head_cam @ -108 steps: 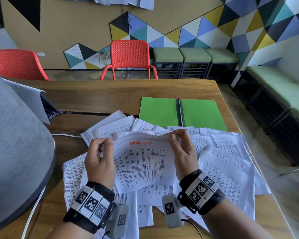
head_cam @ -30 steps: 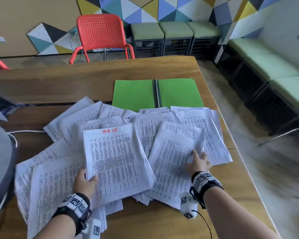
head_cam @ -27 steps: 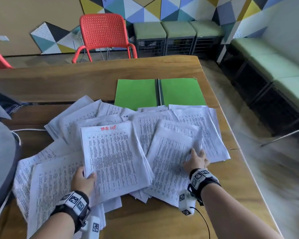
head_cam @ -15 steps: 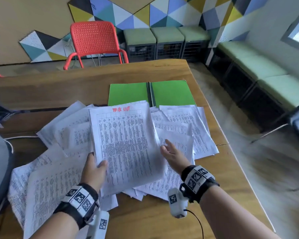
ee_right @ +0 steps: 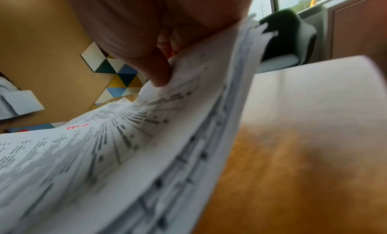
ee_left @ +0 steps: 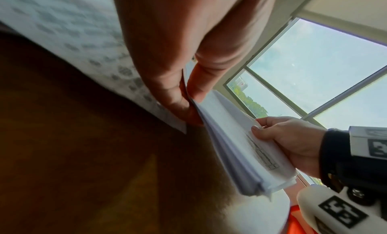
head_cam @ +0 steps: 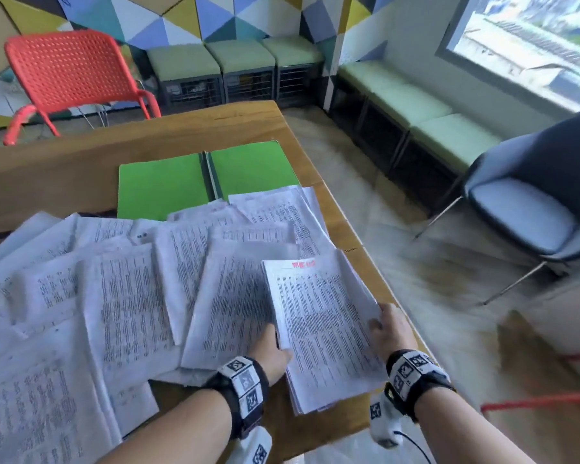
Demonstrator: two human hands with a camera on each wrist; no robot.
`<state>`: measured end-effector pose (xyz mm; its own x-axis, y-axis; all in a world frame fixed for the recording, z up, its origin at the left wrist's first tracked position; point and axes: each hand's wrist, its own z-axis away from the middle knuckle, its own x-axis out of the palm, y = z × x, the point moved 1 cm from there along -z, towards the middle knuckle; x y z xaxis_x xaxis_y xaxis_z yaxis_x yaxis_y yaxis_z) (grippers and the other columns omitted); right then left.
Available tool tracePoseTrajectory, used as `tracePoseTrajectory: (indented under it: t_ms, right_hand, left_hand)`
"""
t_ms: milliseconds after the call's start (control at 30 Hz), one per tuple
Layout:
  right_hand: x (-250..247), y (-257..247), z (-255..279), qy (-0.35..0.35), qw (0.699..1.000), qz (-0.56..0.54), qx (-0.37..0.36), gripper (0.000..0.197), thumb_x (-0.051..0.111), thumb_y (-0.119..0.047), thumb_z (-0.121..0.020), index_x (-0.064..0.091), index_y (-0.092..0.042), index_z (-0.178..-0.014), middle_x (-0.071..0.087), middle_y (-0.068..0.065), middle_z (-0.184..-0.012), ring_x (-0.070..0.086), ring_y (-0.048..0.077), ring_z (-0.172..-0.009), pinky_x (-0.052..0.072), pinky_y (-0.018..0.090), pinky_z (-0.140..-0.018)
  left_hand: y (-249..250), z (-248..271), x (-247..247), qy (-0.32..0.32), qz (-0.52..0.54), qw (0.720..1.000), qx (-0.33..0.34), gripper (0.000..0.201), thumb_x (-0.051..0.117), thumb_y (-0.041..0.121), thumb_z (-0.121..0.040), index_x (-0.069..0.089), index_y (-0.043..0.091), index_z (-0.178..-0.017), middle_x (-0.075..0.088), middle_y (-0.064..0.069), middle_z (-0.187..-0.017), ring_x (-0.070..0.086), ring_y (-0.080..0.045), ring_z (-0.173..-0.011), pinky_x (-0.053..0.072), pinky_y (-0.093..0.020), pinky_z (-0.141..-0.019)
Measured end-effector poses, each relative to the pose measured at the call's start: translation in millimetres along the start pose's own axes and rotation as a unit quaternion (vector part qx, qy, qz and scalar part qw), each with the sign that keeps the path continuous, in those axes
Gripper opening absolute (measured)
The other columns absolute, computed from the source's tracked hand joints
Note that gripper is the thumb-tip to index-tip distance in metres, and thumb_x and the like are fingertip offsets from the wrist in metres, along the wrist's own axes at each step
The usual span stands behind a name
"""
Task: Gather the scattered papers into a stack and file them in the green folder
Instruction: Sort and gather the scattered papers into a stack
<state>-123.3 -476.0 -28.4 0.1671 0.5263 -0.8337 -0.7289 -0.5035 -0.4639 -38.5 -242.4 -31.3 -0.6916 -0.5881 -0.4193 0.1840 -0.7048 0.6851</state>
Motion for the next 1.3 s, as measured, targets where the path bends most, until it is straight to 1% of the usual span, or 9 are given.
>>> tracePoseTrajectory:
  t_ms: [300,467,533,667,767,833,933,1067,1300]
  right_hand:
    - [-21.3,59.2,-15.7,-0.008,0.998,0.005,0.060,0.046,0.052,-0.026,-0.091,0.046,-0.028,-0.137,0.040,0.007,-0.126,0.056,0.028,-0.108,0.044,0.035,-0.099]
    - [-18.9,67.6,-22.5,-0.012,0.997,0.004,0.071,0.040,0.048,-0.021,-0.092,0.052,-0.021,-0.132,0.046,0.010,-0.122,0.055,0.030,-0.108,0.045,0.037,-0.098]
    - [-15.9,67.3,-23.6,-0.010,0.998,0.006,0.061,0.034,0.047,-0.018,-0.093,0.055,-0.016,-0.127,0.054,0.012,-0.121,0.056,0.031,-0.108,0.044,0.036,-0.094]
    - [-15.4,66.4,-26.1,0.008,0.997,0.024,0.068,0.025,0.044,-0.017,-0.094,0.062,-0.014,-0.110,0.060,0.010,-0.109,0.055,0.028,-0.095,0.043,0.031,-0.082]
    - [-16.8,62.8,-25.4,0.004,0.995,0.077,0.069,0.023,0.041,-0.018,-0.090,0.063,-0.019,-0.096,0.054,0.000,-0.092,0.053,0.024,-0.084,0.044,0.030,-0.073]
    - [-16.7,59.8,-24.3,0.005,0.993,0.092,0.070,0.022,0.041,-0.018,-0.089,0.062,-0.020,-0.094,0.051,0.001,-0.092,0.052,0.024,-0.086,0.046,0.031,-0.073]
    - [-14.2,49.6,-19.6,0.032,0.991,0.126,0.046,0.025,0.044,-0.015,-0.087,0.056,-0.021,-0.107,0.050,0.006,-0.108,0.047,0.026,-0.098,0.048,0.038,-0.082]
    - [-7.4,14.1,-12.9,0.058,0.988,0.142,-0.033,0.045,0.052,-0.013,-0.086,0.048,-0.019,-0.130,0.048,0.006,-0.122,0.045,0.027,-0.110,0.042,0.041,-0.094]
    - [60.0,-88.4,19.1,-0.050,0.957,0.048,-0.282,0.028,0.062,-0.013,-0.085,0.068,-0.013,-0.112,0.059,0.010,-0.105,0.055,0.030,-0.097,0.050,0.043,-0.085]
  left_hand:
    - [33.1,-14.8,63.8,0.005,-0.006,0.998,-0.065,0.032,0.039,0.014,-0.093,0.035,0.017,-0.125,0.059,-0.011,-0.094,0.059,-0.029,-0.075,0.052,-0.037,-0.068]
    - [43.6,-12.8,83.3,0.009,0.022,0.996,-0.088,0.072,0.039,0.003,-0.096,-0.005,0.006,-0.152,0.034,-0.026,-0.149,0.041,-0.039,-0.134,0.040,-0.032,-0.094]
    - [53.1,-12.2,85.1,0.030,0.018,0.991,-0.128,0.064,0.039,0.006,-0.099,0.004,0.002,-0.152,0.033,-0.027,-0.149,0.034,-0.042,-0.137,0.039,-0.027,-0.097]
    - [62.7,-5.2,84.4,-0.054,-0.425,0.902,-0.057,0.042,0.043,0.008,-0.098,0.042,-0.003,-0.139,0.042,-0.023,-0.143,0.029,-0.048,-0.135,0.021,-0.068,-0.106]
    - [51.5,-9.6,81.1,0.010,-0.112,0.985,-0.130,0.055,0.046,0.012,-0.097,0.027,0.001,-0.148,0.043,-0.021,-0.143,0.051,-0.033,-0.116,0.044,-0.043,-0.099]
    - [47.0,-10.1,80.5,0.065,0.148,0.976,-0.145,0.072,0.039,0.007,-0.097,-0.006,0.010,-0.153,0.041,-0.025,-0.145,0.057,-0.023,-0.096,0.041,-0.022,-0.073]
    - [47.9,-10.3,71.7,0.046,0.078,0.984,-0.152,0.075,0.033,0.008,-0.098,-0.021,0.016,-0.149,0.049,-0.018,-0.132,0.051,-0.018,-0.075,0.047,-0.026,-0.059]
    - [44.6,-7.2,40.7,0.031,0.012,0.997,-0.065,0.078,0.050,0.008,-0.091,0.005,0.015,-0.154,0.036,-0.011,-0.146,0.056,-0.022,-0.106,0.050,-0.020,-0.074]
    - [-18.4,6.3,-58.6,0.194,-0.013,0.980,-0.050,0.052,0.051,0.006,-0.090,0.041,0.015,-0.141,0.046,-0.006,-0.141,0.054,-0.011,-0.090,0.048,-0.024,-0.071]
